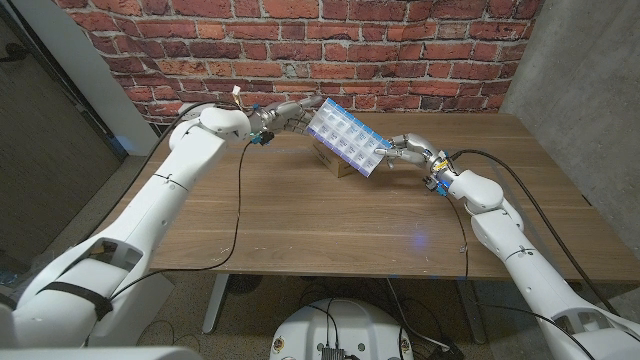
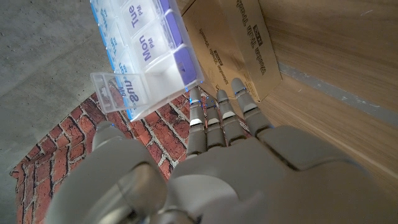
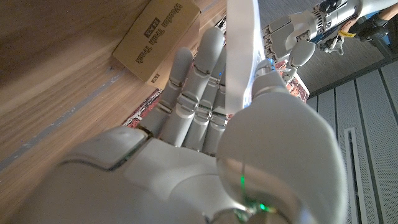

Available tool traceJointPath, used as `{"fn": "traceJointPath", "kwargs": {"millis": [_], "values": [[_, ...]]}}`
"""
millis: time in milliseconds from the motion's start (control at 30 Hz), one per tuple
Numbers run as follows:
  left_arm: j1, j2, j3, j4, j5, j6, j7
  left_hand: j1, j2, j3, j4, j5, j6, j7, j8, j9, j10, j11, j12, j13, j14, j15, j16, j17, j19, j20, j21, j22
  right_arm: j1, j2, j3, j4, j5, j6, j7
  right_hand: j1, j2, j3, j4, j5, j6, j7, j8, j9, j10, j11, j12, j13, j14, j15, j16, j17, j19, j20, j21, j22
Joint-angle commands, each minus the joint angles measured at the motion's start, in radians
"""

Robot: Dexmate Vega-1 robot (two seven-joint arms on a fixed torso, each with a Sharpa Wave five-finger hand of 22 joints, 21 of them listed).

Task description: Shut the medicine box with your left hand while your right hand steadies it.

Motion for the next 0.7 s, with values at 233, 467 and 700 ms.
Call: {"fn": "traceJointPath", "kwargs": {"millis": [233,467,700], "values": [[-0.047,0.02,0.045,-0.044,0.08,0.047,-0.078,0.045,0.012,0.008,-0.016,-0.002,0.014,0.048,0.006,0.015,-0.013,0.005,-0.008,0.007,-0.006,0.011,-0.017,-0.002,0.003,0.004,-0.008,0.004,-0.008,0.004,-0.002,-0.003,-0.016,-0.002,-0.022,0.074,0.086,-0.002,0.005,0.006,0.072,-0.064,0.004,0.002,0.099,-0.087,-0.005,0.005,-0.045,-0.055,-0.008,0.005,-0.01,-0.152,0.022,0.005],[-0.049,0.023,0.042,-0.048,0.072,0.041,-0.115,0.203,0.115,0.1,-0.076,-0.008,0.07,0.047,0.03,0.039,0.02,0.002,-0.004,0.011,0.02,0.008,-0.025,-0.005,0.027,0.0,-0.013,0.005,-0.019,0.016,0.011,-0.011,-0.012,0.014,-0.047,0.075,0.086,-0.003,0.004,0.006,0.073,-0.063,0.004,0.003,0.102,-0.086,-0.008,0.005,-0.04,-0.055,-0.01,0.01,-0.014,-0.151,0.037,0.004],[-0.041,0.02,0.029,-0.046,0.051,0.047,-0.137,0.307,0.164,0.175,-0.113,0.034,0.086,0.046,0.034,0.051,0.038,-0.005,-0.005,0.012,0.035,0.0,-0.033,-0.006,0.037,-0.013,-0.017,0.004,-0.032,0.023,0.028,-0.021,-0.005,0.025,-0.068,0.074,0.085,-0.004,0.006,0.005,0.073,-0.062,0.002,0.003,0.106,-0.084,-0.009,0.006,-0.036,-0.055,-0.009,0.015,-0.018,-0.15,0.047,0.002]]}}
